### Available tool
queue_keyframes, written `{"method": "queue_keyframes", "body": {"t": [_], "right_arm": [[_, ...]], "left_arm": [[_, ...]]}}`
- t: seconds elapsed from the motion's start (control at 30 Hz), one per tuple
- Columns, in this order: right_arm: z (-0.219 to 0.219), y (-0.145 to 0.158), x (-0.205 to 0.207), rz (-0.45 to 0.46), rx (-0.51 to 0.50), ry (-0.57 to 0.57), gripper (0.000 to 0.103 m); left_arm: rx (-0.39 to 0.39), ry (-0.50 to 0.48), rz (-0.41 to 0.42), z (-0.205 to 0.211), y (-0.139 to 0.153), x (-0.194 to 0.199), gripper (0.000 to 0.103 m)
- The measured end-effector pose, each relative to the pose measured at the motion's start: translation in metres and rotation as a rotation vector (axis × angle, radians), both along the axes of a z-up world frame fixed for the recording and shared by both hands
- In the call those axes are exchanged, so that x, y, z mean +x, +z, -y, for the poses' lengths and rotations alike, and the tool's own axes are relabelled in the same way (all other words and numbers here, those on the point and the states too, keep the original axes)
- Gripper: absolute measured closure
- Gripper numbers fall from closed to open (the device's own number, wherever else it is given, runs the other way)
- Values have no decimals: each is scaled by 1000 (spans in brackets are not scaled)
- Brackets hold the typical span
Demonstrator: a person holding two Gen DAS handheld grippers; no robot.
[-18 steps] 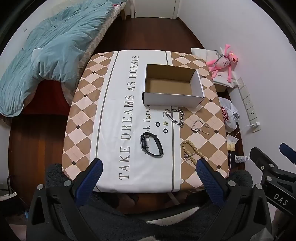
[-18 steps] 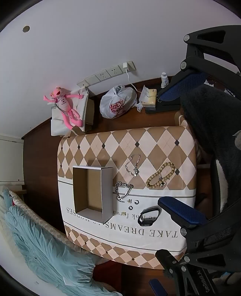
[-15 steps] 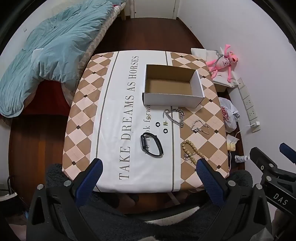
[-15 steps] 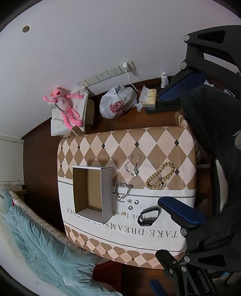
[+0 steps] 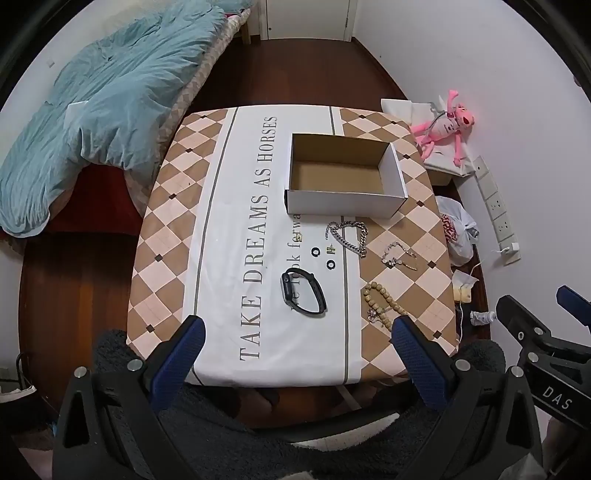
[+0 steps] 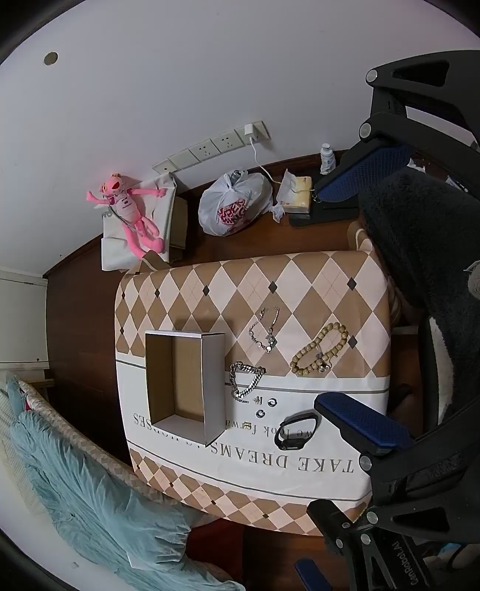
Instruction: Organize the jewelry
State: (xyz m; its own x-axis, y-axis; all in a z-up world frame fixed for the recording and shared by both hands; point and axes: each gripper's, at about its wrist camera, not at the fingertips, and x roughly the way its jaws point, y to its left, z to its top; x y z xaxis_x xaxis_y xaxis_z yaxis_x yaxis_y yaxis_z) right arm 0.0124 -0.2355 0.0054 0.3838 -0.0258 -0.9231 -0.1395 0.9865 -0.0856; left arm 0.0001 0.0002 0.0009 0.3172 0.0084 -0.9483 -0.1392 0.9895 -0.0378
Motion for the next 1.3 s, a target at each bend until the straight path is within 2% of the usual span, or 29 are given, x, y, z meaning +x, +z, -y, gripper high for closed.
{"method": "queue_keyframes", "body": {"t": [1.3], "right_arm": [[4,3,-2,-2,10,0,0]], "left_arm": [[14,-2,18,4,14,5,0]]}}
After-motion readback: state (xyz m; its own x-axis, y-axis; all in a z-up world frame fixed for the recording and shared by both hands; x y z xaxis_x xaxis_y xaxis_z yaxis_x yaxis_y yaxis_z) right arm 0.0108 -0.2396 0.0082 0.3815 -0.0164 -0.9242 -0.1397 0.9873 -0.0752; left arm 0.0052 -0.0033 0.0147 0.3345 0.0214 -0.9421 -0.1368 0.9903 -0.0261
